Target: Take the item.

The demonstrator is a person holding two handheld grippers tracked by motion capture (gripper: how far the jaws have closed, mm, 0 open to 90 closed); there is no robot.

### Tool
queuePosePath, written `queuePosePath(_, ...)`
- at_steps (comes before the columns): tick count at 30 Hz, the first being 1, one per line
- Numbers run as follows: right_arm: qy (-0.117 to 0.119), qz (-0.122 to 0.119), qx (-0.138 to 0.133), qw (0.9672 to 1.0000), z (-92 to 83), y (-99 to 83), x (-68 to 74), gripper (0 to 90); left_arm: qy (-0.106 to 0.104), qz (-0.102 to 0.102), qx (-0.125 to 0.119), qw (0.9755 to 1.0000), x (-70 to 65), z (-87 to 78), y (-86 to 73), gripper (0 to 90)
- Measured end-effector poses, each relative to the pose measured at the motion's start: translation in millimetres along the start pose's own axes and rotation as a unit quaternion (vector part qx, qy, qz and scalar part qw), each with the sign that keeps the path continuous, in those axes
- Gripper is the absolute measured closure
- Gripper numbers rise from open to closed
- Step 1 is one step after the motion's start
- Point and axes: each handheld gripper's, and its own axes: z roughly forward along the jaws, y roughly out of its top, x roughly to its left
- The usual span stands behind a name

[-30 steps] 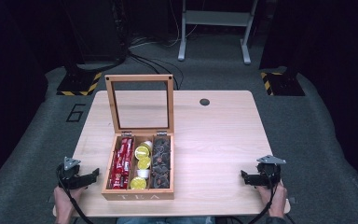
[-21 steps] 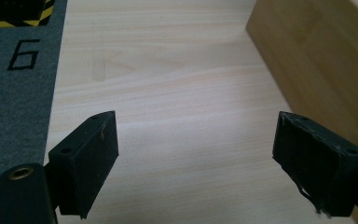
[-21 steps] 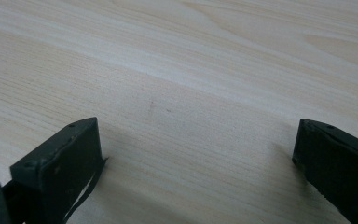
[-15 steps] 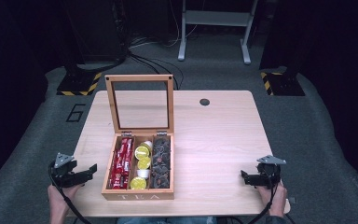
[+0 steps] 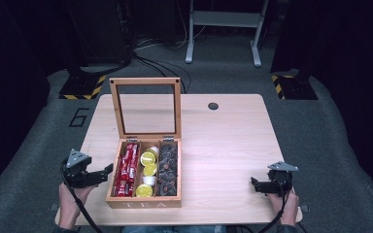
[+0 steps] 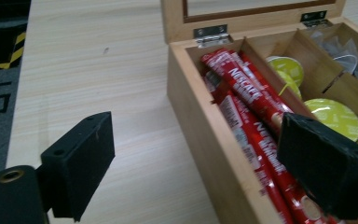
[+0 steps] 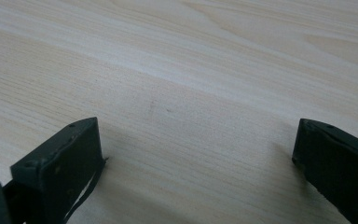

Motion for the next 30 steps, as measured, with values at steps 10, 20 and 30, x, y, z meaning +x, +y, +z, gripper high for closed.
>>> queuePosePath(10, 0.0, 0.0, -0.001, 1.0, -0.1, -0.2, 0.2, 1.0, -0.027, 0.012, 0.011, 0.9995, -22.1, 17.5, 9.9, 7.4)
queuePosePath(20, 0.0, 0.001, -0.001, 1.0, -0.2, -0.3, 0.2, 1.1, -0.05, 0.033, 0.026, 0.9978, -37.4, 29.6, 17.0, 40.2)
queuePosePath(30, 0.001, 0.001, -0.005, 1.0, 0.0, -0.3, -0.1, 1.8, -0.059, 0.007, 0.06, 0.9964, -36.2, 46.9, 22.2, 59.8)
